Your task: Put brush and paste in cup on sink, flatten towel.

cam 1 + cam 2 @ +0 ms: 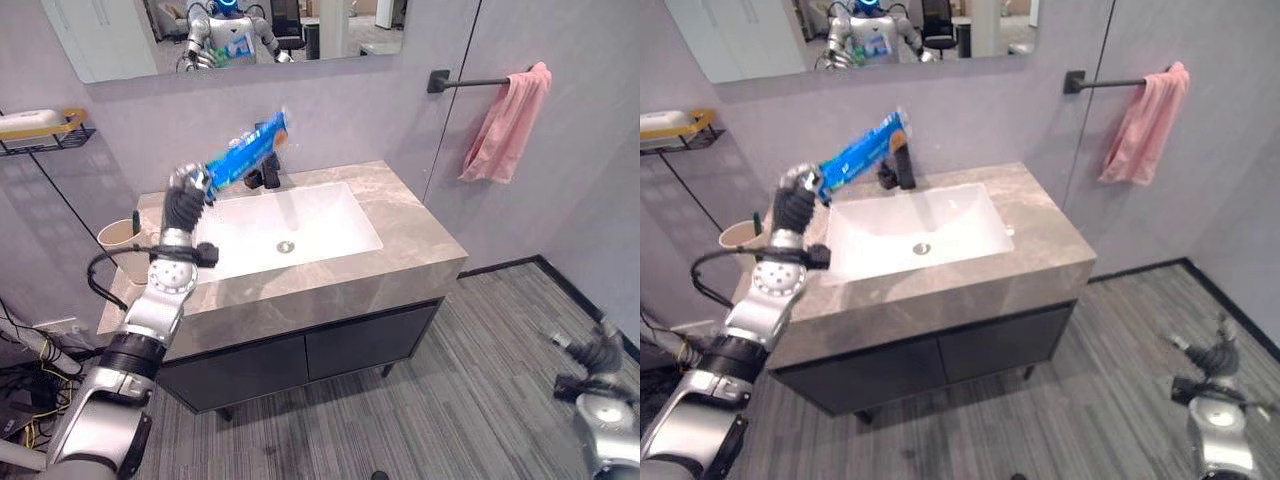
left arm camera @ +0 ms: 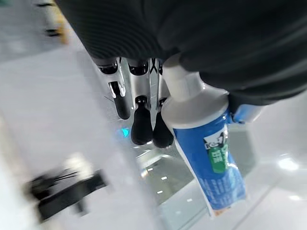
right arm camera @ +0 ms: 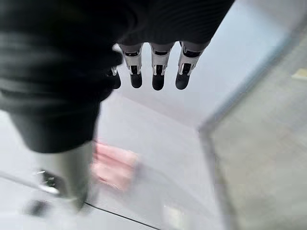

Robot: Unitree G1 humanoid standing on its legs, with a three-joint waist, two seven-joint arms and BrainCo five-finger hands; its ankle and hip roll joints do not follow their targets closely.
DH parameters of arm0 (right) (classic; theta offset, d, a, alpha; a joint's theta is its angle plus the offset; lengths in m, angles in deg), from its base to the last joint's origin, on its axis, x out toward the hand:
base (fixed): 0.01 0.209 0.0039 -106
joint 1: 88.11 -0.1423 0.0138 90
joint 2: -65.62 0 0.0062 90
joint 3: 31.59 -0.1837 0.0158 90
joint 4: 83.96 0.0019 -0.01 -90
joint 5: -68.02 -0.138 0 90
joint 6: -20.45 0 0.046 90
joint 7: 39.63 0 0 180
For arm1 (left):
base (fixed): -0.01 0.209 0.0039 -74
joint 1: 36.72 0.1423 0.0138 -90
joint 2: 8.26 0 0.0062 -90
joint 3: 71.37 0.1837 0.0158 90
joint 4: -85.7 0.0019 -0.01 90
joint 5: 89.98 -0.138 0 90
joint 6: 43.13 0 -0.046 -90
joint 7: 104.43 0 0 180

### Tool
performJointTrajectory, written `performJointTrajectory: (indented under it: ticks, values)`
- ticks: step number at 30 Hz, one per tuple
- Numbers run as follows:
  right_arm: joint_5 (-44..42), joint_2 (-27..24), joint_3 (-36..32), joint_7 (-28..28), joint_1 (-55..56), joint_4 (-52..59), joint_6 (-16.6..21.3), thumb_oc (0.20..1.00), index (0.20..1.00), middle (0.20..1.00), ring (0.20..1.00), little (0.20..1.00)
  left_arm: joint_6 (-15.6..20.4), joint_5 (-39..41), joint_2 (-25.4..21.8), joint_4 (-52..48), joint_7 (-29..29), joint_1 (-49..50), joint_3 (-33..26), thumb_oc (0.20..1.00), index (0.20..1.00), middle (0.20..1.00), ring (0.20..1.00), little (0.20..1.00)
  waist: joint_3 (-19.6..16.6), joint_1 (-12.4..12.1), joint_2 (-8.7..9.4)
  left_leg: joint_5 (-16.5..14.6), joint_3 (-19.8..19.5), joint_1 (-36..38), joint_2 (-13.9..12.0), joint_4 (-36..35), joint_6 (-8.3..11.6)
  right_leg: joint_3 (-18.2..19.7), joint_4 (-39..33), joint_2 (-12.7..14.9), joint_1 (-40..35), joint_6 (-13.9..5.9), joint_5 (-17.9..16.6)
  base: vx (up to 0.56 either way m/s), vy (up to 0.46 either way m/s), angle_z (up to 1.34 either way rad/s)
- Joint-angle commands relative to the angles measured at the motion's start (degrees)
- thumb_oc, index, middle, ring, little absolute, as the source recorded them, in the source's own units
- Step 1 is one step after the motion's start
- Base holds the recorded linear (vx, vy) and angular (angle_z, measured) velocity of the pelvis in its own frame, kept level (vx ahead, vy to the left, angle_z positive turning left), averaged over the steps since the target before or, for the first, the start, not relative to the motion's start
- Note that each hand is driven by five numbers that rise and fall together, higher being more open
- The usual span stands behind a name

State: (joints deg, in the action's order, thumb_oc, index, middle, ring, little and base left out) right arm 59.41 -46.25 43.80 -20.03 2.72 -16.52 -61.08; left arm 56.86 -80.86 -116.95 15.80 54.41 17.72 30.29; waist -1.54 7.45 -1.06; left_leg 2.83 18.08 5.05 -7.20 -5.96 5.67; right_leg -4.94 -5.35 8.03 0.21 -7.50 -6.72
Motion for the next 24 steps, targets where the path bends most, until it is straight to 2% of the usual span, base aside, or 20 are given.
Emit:
performJointTrajectory:
  ticks: [1,4,5,7,10,12,13,15,17,19,24]
  values:
    - [6.05,-5.39,1.58,3.05,-9.33,1.91,2.57,1.000,1.000,1.000,1.000,1.000,5.99,1.85,-3.91,-0.89,-2.88,-12.99,-0.14,0.200,0.200,0.200,0.200,0.200,-3.13,-1.52,2.35,-1.83,-3.58,0.61,-0.66,0.96,0.29,1.83,0.35,5.08,0.56,-5.50,-3.81,0.00,0.000,0.00]
    - [5.30,-5.48,3.09,2.39,-12.22,3.81,2.90,1.000,1.000,1.000,1.000,1.000,6.22,2.08,-4.24,-1.54,-3.25,-14.62,0.15,0.200,0.200,0.200,0.200,0.200,-2.98,-1.67,2.29,-1.90,-3.58,0.82,-0.73,0.96,0.29,1.84,0.35,5.01,0.43,-5.49,-3.72,0.00,0.000,0.00]
    - [0.33,-3.50,8.29,-0.56,-17.73,6.41,4.73,1.000,1.000,1.000,1.000,1.000,6.46,2.64,-4.36,-1.94,-3.54,-18.37,1.94,0.200,0.200,0.200,0.200,0.200,-2.95,-2.21,2.21,-1.66,-3.62,0.85,-0.69,0.96,0.31,1.85,0.35,4.95,0.38,-5.42,-3.71,-0.05,-0.008,0.01]
    - [-8.34,-0.84,14.73,-5.90,-21.93,7.61,5.94,1.000,1.000,1.000,1.000,1.000,6.31,3.36,-4.34,-2.48,-3.39,-22.15,4.07,0.200,0.200,0.200,0.200,0.200,-3.07,-2.88,2.23,-1.34,-3.86,0.62,-0.69,0.96,0.35,1.53,0.35,4.85,0.36,-5.26,-3.73,-0.02,-0.004,-0.01]
    - [-16.67,1.65,20.82,-9.65,-27.05,7.17,6.34,1.000,1.000,1.000,1.000,1.000,6.34,4.72,-4.22,-2.18,-3.18,-24.74,5.94,0.200,0.200,0.200,0.200,0.200,-3.07,-3.65,2.32,-1.08,-4.10,0.54,-0.74,0.96,0.47,1.13,0.35,4.79,0.12,-5.07,-3.66,-0.01,-0.011,0.04]
    - [-22.97,3.81,25.64,-12.88,-30.84,5.56,6.04,1.000,1.000,1.000,1.000,1.000,6.38,5.18,-4.30,-2.07,-2.80,-26.39,7.49,0.200,0.200,0.200,0.200,0.200,-2.99,-4.27,2.30,-0.85,-4.24,0.47,-0.79,0.96,0.59,0.94,0.35,4.77,0.02,-4.96,-3.69,-0.02,-0.014,0.03]
    - [-28.49,5.46,31.02,-15.90,-34.93,3.90,4.57,1.000,1.000,1.000,1.000,1.000,6.40,6.08,-4.45,-1.80,-2.25,-27.36,9.04,0.200,0.200,0.200,0.200,0.200,-2.94,-5.16,2.46,-0.53,-4.30,0.32,-0.83,0.96,0.77,0.61,0.35,4.80,-0.04,-4.86,-3.75,0.00,0.000,0.00]
    - [-30.07,6.01,32.91,-16.79,-36.66,3.53,4.12,1.000,1.000,1.000,1.000,1.000,6.50,6.43,-4.48,-1.77,-2.25,-27.54,9.34,0.200,0.200,0.200,0.200,0.200,-2.79,-5.28,2.45,-0.42,-4.36,0.25,-0.84,0.96,0.82,0.53,0.35,4.80,-0.03,-4.83,-3.76,0.00,0.000,0.00]
    - [-33.91,8.00,39.40,-19.45,-42.23,2.50,2.39,1.000,1.000,1.000,1.000,1.000,6.28,6.95,-5.08,-2.03,-1.30,-27.45,10.74,0.200,0.200,0.200,0.200,0.200,-2.53,-6.13,2.44,-0.17,-4.50,-0.02,-0.83,0.96,0.98,0.25,0.35,4.87,-0.02,-4.67,-3.80,0.00,0.000,0.00]
    - [-34.27,8.83,40.95,-19.92,-44.08,2.53,2.18,1.000,1.000,1.000,1.000,1.000,6.23,7.19,-5.39,-2.28,-1.06,-27.01,10.87,0.200,0.200,0.200,0.200,0.200,-2.42,-6.30,2.35,-0.12,-4.55,-0.09,-0.79,0.96,1.00,0.18,0.35,4.88,0.01,-4.62,-3.80,0.00,0.000,0.00]
    - [-41.17,15.67,42.58,-20.81,-49.09,2.98,3.66,1.000,1.000,1.000,1.000,1.000,6.53,8.08,-5.26,-3.67,-0.79,-24.14,10.21,0.200,0.200,0.200,0.200,0.200,-2.03,-7.31,2.12,-0.05,-4.80,-0.35,-0.62,0.96,0.92,-0.15,0.35,5.24,-0.07,-4.56,-3.72,0.00,0.001,0.02]
